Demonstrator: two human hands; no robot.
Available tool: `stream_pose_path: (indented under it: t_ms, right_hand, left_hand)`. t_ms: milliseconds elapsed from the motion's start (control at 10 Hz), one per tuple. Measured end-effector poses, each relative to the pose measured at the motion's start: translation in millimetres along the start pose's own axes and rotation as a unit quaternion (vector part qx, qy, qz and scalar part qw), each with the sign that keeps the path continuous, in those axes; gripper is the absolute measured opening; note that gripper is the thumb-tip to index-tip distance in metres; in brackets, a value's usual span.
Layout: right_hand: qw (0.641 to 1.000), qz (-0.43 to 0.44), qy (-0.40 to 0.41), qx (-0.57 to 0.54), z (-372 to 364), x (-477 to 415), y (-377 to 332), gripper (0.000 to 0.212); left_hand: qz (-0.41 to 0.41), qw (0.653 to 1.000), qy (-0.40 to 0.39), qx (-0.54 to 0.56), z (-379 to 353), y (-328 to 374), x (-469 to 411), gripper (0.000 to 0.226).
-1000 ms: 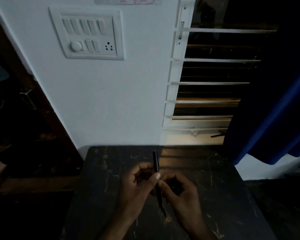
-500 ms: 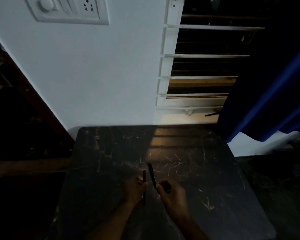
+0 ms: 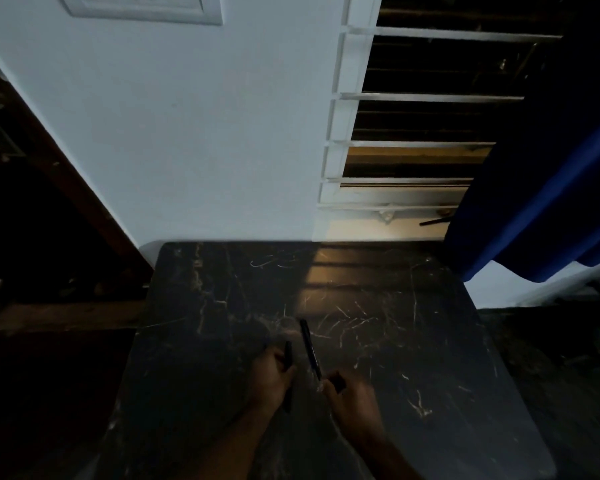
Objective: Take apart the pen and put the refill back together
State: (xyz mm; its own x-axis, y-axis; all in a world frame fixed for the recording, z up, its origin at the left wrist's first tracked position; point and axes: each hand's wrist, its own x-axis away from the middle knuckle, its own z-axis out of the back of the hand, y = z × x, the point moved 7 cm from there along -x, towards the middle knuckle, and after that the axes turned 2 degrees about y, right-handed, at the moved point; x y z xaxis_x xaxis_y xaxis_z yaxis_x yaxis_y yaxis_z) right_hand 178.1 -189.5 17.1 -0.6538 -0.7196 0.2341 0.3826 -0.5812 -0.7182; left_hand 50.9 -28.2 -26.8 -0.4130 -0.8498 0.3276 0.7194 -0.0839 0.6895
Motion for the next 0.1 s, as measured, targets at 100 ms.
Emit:
stream_pose_path:
  t_ms: [100]
  right_hand:
    - [0.999,0.010,0.004,0.036,6.0,0.2,1.2,0.011]
  left_hand:
    - [0.004,0.999,0.047,-0.003,5.4,-3.9,1.5,0.027]
